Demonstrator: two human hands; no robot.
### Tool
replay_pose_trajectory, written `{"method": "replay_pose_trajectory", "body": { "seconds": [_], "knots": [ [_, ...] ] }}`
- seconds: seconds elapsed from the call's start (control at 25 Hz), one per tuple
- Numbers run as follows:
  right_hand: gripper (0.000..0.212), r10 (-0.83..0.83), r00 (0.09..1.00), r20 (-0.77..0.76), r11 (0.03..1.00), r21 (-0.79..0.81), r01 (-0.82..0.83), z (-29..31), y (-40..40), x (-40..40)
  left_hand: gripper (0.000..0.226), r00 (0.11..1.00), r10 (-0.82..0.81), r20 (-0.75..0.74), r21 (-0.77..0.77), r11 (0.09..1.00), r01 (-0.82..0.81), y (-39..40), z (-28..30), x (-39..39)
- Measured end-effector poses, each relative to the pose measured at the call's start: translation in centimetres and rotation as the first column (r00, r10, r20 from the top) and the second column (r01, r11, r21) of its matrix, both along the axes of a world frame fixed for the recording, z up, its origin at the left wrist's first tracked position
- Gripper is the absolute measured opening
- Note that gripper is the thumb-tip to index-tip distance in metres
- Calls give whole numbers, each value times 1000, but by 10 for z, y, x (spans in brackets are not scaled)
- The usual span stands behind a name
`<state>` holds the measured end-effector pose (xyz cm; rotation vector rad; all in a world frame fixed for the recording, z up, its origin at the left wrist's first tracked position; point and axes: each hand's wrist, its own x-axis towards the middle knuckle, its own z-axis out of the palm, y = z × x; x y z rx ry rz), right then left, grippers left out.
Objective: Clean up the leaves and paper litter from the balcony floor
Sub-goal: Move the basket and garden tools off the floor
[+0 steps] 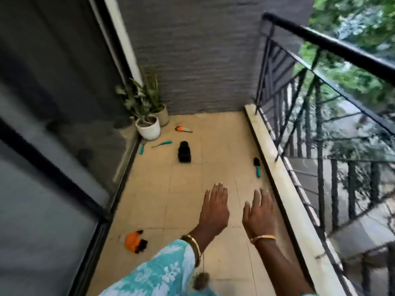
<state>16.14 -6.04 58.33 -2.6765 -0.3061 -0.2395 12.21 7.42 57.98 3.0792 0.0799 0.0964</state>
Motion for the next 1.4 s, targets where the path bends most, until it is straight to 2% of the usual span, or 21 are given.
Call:
{"method": "replay_pose_trajectory", "body": {
  "seconds": [0.08, 0.2, 0.36, 0.48, 0.6, 0.72, 1.0, 1.12, 1.4],
  "knots": [
    [55, 69, 997, 42, 998, -12, -68, -8, 9, 0, 62, 996, 80, 30, 25, 996, -80, 5, -11, -8],
    [58, 146, 986, 77, 989, -21, -144, -14, 42, 9, 62, 978, 197, -64, 36, 980, -195, 31, -12, -19],
    [54, 325, 945, -21, 943, -66, -326, -19, 125, 3, 74, 908, 395, -142, -7, 917, -400, 109, -11, -35],
    [50, 372, 928, -14, 925, -72, -372, -31, 180, 12, 71, 859, 495, -132, 94, 869, -486, 165, -18, -37],
    [47, 405, 913, -48, 911, -67, -407, -38, 235, 15, 72, 847, 520, -112, 60, 854, -517, 219, -24, -40],
    [49, 420, 904, -78, 903, -68, -425, -39, 292, 14, 74, 840, 521, -152, 125, 853, -507, 272, -28, -41],
    [55, 462, 873, -156, 866, -133, -482, -41, 386, 40, 70, 812, 542, -216, 39, 836, -547, 357, -37, -13],
    [59, 468, 867, -172, 854, -164, -494, -49, 432, 79, 69, 812, 540, -221, 58, 839, -541, 400, -46, 22],
    [57, 445, 853, -273, 854, -157, -496, -54, 547, 209, 67, 798, 535, -277, -35, 824, -565, 518, -50, 157]
  ]
}}
